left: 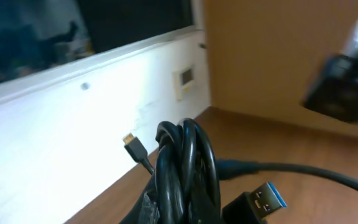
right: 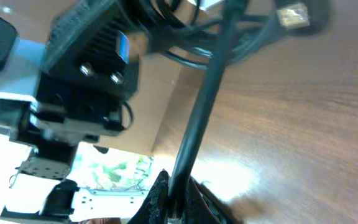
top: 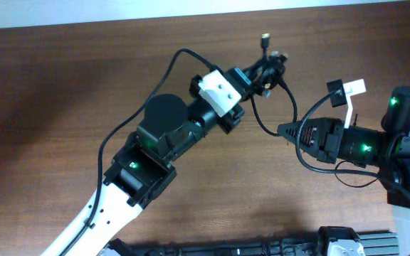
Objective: Untangle cables
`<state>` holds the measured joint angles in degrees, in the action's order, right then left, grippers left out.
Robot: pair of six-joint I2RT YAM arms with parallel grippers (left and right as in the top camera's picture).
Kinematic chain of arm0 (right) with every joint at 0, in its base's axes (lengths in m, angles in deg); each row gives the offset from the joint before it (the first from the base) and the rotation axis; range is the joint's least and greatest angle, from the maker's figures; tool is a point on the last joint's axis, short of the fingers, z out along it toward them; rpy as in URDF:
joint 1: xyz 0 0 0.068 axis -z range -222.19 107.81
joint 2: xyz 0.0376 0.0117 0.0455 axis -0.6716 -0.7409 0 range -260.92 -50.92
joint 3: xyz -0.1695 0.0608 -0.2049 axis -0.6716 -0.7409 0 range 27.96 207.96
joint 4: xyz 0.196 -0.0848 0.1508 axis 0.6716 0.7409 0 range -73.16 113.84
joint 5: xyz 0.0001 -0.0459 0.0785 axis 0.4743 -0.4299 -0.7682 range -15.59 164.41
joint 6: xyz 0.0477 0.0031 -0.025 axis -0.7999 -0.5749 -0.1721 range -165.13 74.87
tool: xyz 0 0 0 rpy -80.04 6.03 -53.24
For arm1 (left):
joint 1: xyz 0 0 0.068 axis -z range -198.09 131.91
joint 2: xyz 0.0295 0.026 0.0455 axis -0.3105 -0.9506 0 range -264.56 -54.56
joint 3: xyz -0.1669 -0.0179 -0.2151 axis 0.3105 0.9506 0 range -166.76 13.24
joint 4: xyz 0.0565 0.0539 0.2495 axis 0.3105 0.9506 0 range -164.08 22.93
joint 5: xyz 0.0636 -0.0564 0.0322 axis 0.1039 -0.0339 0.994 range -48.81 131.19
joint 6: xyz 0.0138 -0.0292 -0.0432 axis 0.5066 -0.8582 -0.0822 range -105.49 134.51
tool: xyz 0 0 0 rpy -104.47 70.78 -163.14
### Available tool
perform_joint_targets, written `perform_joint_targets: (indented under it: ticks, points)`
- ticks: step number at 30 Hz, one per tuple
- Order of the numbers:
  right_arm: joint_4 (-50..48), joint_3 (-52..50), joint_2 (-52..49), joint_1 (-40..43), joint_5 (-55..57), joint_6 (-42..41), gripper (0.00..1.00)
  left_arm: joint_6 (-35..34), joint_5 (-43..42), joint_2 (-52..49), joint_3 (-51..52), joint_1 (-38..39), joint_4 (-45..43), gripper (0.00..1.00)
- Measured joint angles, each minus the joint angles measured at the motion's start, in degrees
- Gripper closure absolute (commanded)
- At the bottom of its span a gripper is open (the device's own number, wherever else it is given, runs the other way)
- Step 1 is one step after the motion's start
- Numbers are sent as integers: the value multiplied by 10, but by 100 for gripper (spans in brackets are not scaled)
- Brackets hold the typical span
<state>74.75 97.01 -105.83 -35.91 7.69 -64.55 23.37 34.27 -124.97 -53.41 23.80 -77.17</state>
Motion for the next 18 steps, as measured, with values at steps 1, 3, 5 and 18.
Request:
perform_joint_targets:
  ticks: [1,3,5,18]
  points:
    - [11,0,0,0,7,1,94,-6,11,0,0,1,-2,100]
    - [37,0,0,0,24,4,79,-13,34,0,0,0,-7,100]
    - [49,0,0,0,38,7,60,-14,54,0,0,-1,-9,100]
    - [53,0,0,0,69,12,23,18,67,25,0,-2,30,100]
